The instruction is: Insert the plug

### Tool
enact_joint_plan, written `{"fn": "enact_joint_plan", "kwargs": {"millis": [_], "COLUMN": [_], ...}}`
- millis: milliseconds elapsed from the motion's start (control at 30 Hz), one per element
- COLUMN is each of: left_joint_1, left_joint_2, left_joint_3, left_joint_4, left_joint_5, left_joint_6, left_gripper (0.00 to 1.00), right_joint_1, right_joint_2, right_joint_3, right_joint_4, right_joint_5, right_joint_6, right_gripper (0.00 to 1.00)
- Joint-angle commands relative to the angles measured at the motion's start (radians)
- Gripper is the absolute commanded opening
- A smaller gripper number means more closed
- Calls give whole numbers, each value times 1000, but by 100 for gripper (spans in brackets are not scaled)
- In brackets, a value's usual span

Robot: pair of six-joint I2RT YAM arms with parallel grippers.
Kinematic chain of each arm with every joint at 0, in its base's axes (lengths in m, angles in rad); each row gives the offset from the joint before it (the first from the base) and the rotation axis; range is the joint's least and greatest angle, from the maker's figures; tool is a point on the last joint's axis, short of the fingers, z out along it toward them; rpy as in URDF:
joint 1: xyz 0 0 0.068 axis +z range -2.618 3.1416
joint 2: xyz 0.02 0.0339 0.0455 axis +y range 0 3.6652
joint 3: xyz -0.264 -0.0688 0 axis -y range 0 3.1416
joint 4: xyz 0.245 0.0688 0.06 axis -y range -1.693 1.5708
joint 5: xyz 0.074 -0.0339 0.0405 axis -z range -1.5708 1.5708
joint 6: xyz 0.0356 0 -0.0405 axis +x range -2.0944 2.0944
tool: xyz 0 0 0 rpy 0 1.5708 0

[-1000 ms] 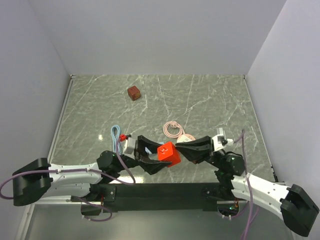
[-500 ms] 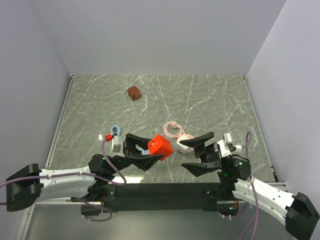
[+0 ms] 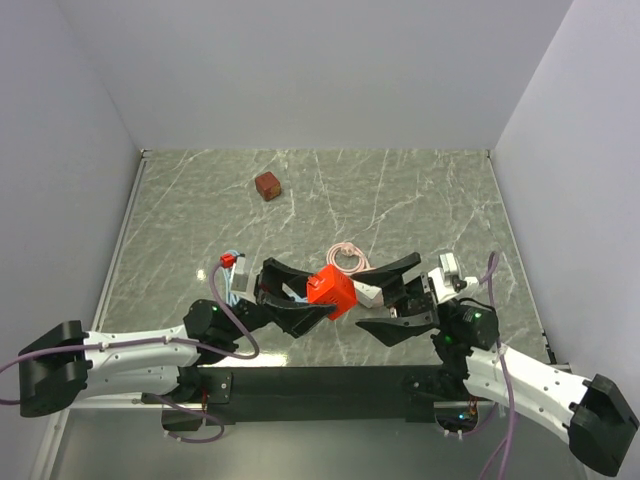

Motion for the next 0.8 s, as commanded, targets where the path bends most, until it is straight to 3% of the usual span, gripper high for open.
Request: {"fn": "enact_joint_plan", "kwargs": {"millis": [0,333,767], "left_joint_1": [2,1,-1], "left_joint_2": [-10,35,-17], "left_joint_3": [65,105,116], "left_joint_4": [358,425,347], "left_joint_5": [43,91,100], "left_joint_6": [-34,-37,24], "left_gripper": [1,1,1], "right_joint_1": [5,7,1], "right_joint_2": [-25,3,32], "right_joint_3": [41,67,55], "right_joint_4": [180,157,175], "right_joint_5": [43,74,122], "right_joint_6": [7,48,52], "right_gripper": [97,97,98]}}
